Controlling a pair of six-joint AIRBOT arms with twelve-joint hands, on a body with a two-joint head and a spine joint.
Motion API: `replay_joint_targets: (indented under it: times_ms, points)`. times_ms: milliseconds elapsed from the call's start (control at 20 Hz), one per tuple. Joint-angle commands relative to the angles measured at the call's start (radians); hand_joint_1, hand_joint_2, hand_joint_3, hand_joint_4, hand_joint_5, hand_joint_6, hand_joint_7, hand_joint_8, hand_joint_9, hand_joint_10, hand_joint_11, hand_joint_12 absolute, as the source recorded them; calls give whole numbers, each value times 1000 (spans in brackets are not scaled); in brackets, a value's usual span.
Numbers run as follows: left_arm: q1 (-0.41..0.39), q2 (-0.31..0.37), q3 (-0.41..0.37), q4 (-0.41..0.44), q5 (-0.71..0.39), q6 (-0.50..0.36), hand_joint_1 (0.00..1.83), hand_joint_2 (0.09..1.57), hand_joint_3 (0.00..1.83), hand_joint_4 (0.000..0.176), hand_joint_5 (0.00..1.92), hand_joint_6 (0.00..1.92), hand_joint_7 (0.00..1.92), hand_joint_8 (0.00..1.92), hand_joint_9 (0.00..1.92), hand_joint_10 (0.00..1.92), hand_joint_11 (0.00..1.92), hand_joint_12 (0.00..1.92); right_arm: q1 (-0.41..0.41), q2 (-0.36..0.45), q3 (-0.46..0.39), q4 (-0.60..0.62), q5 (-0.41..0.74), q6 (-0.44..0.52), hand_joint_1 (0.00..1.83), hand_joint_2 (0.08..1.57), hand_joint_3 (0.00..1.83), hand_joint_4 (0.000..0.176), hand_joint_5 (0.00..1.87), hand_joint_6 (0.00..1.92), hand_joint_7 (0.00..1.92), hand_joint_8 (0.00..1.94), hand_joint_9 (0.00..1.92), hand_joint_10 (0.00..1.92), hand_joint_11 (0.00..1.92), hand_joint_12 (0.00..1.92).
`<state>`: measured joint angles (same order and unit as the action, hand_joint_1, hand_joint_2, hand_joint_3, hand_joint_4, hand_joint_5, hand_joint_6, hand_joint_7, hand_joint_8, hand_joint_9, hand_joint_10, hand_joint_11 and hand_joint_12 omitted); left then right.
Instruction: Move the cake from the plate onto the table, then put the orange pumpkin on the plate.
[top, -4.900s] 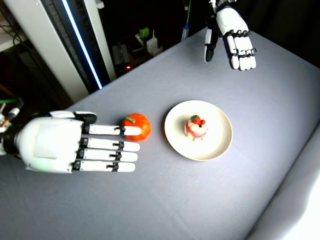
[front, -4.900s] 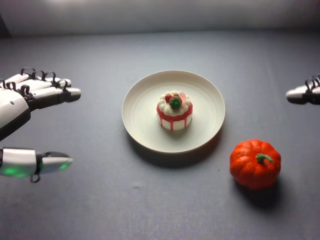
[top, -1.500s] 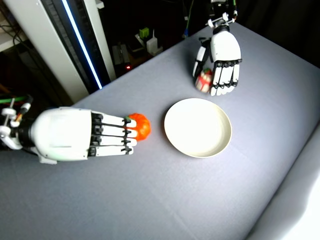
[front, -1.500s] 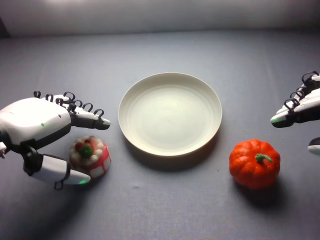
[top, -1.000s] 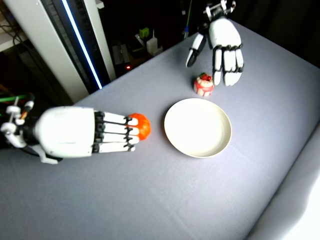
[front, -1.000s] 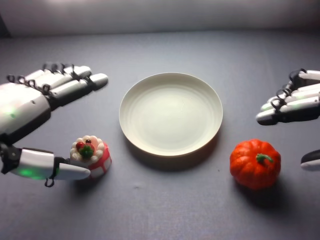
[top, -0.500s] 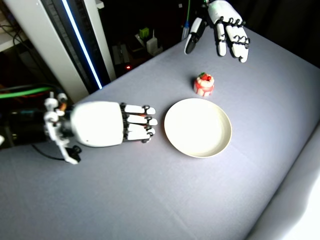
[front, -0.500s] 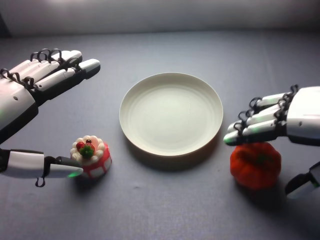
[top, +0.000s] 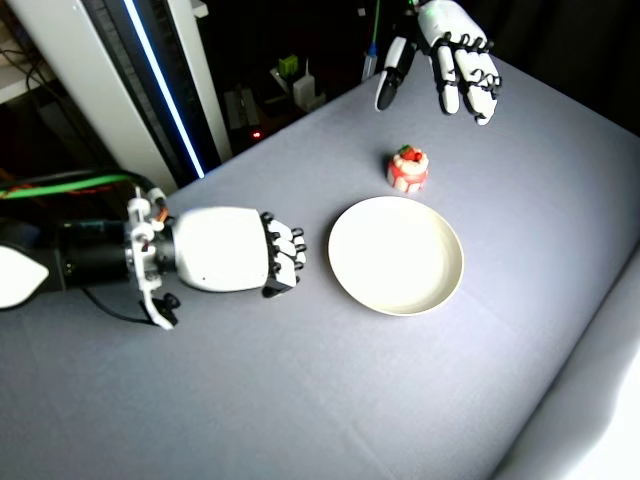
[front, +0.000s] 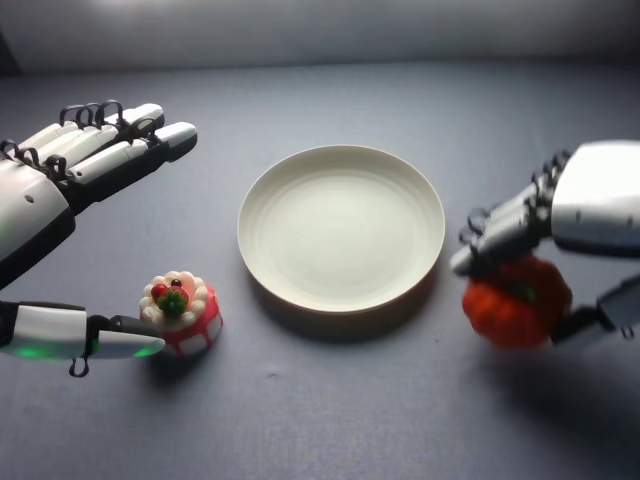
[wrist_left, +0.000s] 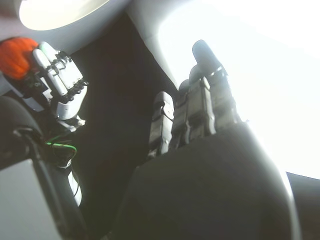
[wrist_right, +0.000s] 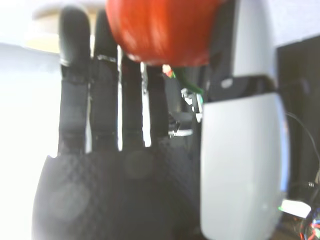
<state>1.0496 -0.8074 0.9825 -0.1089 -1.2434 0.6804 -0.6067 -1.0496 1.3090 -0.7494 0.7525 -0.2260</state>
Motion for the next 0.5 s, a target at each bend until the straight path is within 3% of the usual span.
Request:
replay_joint_targets:
  times_ms: [0, 50, 100, 150, 200, 300, 350, 400, 450]
  points:
    - [-4, 1, -1, -13, -142, -8, 886, 818, 0, 97, 107, 3, 15, 3, 68, 5, 0, 812, 25, -5, 9, 69, 121, -5, 1195, 1260, 5, 0, 762, 1094, 686, 1715, 1071, 1906, 1280, 1915]
    - [-4, 1, -3, -14, -150, -8, 889, 812, 0, 105, 114, 3, 13, 1, 68, 3, 0, 850, 36, -13, 18, 87, 135, -8, 1149, 1198, 0, 0, 829, 1175, 616, 1837, 1123, 1918, 1346, 1920]
    - [-1, 2, -6, -14, -164, -8, 901, 807, 0, 123, 112, 1, 4, 0, 63, 0, 0, 857, 63, -25, 39, 100, 146, -8, 1112, 1236, 13, 0, 740, 1368, 622, 1920, 1091, 1920, 1289, 1921]
    - [1, 3, -8, -15, -170, -8, 910, 811, 0, 131, 116, 3, 0, 0, 48, 0, 0, 857, 79, -36, 49, 100, 145, -8, 1107, 1239, 8, 0, 738, 1375, 594, 1937, 938, 1921, 1113, 1921]
    - [7, 5, -12, -18, -184, -8, 931, 822, 2, 129, 112, 1, 0, 0, 29, 0, 0, 831, 102, -68, 75, 100, 138, -8, 1191, 1239, 2, 0, 790, 1122, 702, 1704, 803, 1735, 897, 1869]
    - [20, 8, -16, -27, -203, -8, 888, 829, 3, 130, 84, 0, 0, 0, 10, 0, 0, 799, 135, -130, 123, 102, 115, -8, 1209, 1188, 0, 0, 857, 1034, 843, 1394, 771, 1262, 670, 1608]
    - [23, 8, -17, -30, -206, -8, 895, 828, 2, 139, 66, 1, 0, 0, 1, 0, 0, 750, 150, -161, 147, 92, 93, -8, 1250, 1152, 0, 0, 918, 878, 937, 1291, 904, 1155, 797, 1508]
    - [23, 8, -16, -30, -206, -8, 898, 830, 2, 133, 45, 1, 0, 0, 0, 0, 0, 700, 171, -192, 169, 71, 62, -8, 1238, 1144, 0, 0, 922, 913, 958, 1213, 924, 1020, 790, 1432]
    - [23, 8, -16, -30, -203, -8, 900, 827, 0, 132, 42, 1, 0, 0, 0, 0, 0, 669, 189, -217, 187, 44, 25, -8, 1256, 1115, 0, 0, 1024, 738, 986, 1176, 947, 972, 820, 1388]
